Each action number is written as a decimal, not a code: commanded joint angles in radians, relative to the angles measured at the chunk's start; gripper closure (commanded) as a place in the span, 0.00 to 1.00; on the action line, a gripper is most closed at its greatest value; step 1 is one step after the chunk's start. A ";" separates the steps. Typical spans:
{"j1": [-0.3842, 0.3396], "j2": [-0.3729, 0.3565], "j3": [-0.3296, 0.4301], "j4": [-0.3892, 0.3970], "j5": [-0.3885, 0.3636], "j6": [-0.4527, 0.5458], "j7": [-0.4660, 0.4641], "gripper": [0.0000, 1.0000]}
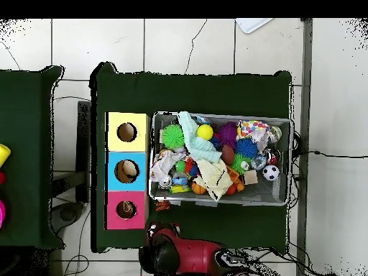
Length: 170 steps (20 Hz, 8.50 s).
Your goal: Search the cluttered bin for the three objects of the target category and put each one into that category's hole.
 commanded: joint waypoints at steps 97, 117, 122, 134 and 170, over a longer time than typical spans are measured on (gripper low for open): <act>0.026 0.264 -0.024 -0.066 0.025 -0.726 0.303 0.00; 0.028 0.136 -0.020 -0.014 -0.018 -0.762 0.294 0.00; 0.009 0.148 -0.005 -0.020 -0.039 -0.779 0.308 0.00; -0.006 0.272 0.038 -0.088 -0.031 -0.762 0.314 0.00; 0.053 0.289 -0.017 -0.118 0.015 -0.757 0.208 0.00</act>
